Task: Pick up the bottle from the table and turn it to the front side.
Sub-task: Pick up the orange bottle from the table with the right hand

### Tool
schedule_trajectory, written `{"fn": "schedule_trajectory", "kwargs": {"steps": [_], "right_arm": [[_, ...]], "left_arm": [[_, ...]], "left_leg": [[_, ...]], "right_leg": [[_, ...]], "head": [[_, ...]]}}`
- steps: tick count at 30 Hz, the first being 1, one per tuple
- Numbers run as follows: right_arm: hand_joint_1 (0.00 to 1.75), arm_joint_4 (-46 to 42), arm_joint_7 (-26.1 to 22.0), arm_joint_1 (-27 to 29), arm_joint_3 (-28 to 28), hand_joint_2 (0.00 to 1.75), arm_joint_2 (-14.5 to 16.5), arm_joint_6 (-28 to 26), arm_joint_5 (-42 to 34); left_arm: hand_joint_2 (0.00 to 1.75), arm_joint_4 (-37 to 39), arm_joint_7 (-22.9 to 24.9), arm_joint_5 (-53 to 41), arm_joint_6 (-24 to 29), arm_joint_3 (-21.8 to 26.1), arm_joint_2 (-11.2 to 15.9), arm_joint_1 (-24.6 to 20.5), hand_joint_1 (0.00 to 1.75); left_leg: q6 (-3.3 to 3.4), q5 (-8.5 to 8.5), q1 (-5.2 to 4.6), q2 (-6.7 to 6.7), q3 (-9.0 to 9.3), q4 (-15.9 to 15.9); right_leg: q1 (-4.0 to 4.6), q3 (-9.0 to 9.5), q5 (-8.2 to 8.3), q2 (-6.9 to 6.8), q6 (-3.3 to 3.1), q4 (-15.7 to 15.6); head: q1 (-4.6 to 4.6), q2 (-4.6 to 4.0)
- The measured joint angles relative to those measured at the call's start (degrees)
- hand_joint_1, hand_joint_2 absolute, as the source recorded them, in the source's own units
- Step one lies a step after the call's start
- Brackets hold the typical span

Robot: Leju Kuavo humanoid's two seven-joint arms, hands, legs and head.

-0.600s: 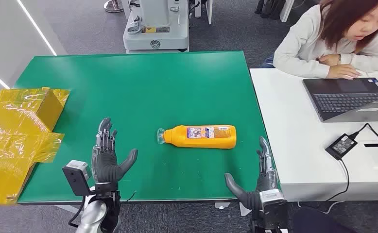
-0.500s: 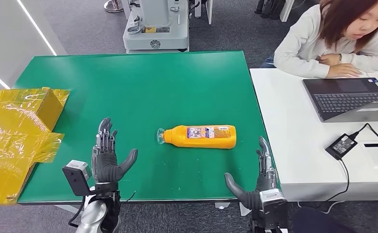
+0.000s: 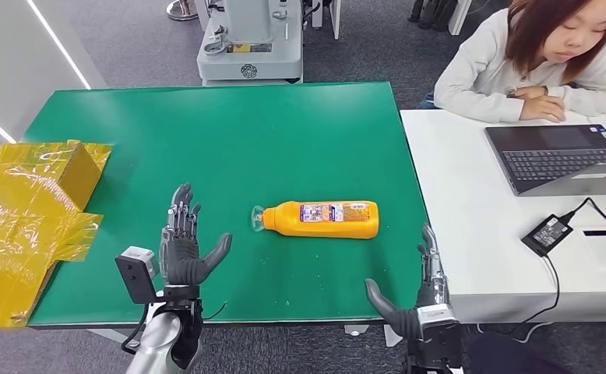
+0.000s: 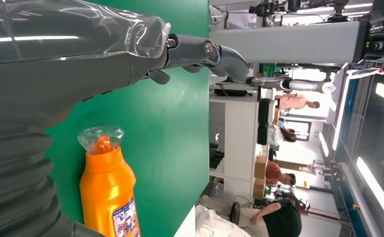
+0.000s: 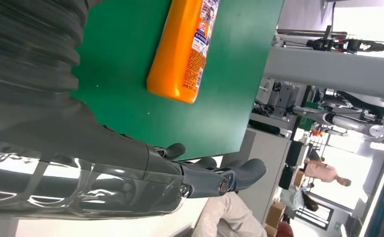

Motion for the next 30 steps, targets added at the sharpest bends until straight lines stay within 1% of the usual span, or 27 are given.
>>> {"fn": "schedule_trajectory", "kwargs": {"steps": [7, 9, 14, 16, 20, 23, 26, 30], "right_arm": [[0.00, 1.9, 0.2, -2.8, -0.7, 1.75, 0.0, 1.0, 3.1], [0.00, 3.4, 0.7, -4.5, -0.7, 1.75, -0.1, 1.0, 3.9], [0.00, 9.5, 3.2, -11.8, -0.7, 1.75, -1.7, -0.1, 8.8], [0.00, 12.7, 4.7, -15.5, -0.6, 1.75, -2.4, 0.3, 11.1], [0.00, 20.0, 8.2, -24.2, 0.6, 1.75, -3.8, 4.4, 14.5], [0.00, 24.8, 10.4, -29.3, 2.2, 1.75, -4.6, 8.0, 17.0], [0.00, 28.2, 11.1, -32.7, 3.4, 1.75, -5.2, 9.1, 17.8], [0.00, 30.7, 11.2, -34.6, 4.1, 1.75, -5.5, 9.2, 18.0]], "left_arm": [[1.75, 2.1, -0.4, -0.2, -1.0, 0.0, -1.0, -1.7, 0.00], [1.75, 2.8, -0.6, -0.2, -1.5, 0.0, -1.2, -2.2, 0.00], [1.75, 5.1, -1.9, 0.2, -3.4, -0.9, -1.9, -3.9, 0.00], [1.75, 5.7, -2.4, 0.4, -3.7, -1.4, -2.0, -4.4, 0.00], [1.75, 7.0, -2.6, 0.9, -4.3, -2.3, -2.3, -6.0, 0.00], [1.75, 7.9, -2.6, 1.1, -4.6, -2.7, -2.4, -6.7, 0.00], [1.75, 8.6, -2.6, 1.2, -4.8, -2.9, -2.4, -6.9, 0.00], [1.75, 9.3, -2.6, 1.2, -4.8, -3.0, -2.4, -7.2, 0.00]], "left_leg": [[0.00, 0.00, 0.00, 0.00, 0.00, 0.0], [0.00, 0.00, 0.00, 0.03, 0.00, 0.0], [0.05, 0.05, -0.01, 0.06, 0.02, 0.0], [0.06, 0.06, -0.01, 0.09, 0.01, 0.0], [0.08, 0.10, -0.01, 0.09, 0.02, 0.1], [0.08, 0.12, -0.01, 0.08, 0.02, 0.1], [0.08, 0.12, -0.01, 0.03, 0.01, 0.1], [0.08, 0.11, -0.01, 0.01, -0.02, 0.1]], "right_leg": [[0.00, 0.00, 0.01, 0.00, 0.00, 0.0], [0.00, -0.01, 0.02, 0.03, -0.01, 0.0], [-0.01, 0.03, 0.08, 0.04, -0.01, 0.0], [-0.01, 0.02, 0.13, 0.08, 0.01, 0.0], [-0.02, 0.02, 0.18, 0.09, 0.05, 0.0], [-0.01, 0.01, 0.19, 0.08, 0.05, 0.0], [-0.01, 0.01, 0.18, 0.04, 0.06, 0.0], [-0.01, -0.01, 0.17, 0.04, 0.07, 0.0]], "head": [[0.01, 0.00], [-0.01, 0.00], [0.01, 0.00], [-0.01, 0.00], [0.01, 0.01], [0.00, 0.00], [0.00, 0.00], [-0.01, 0.00]]}}
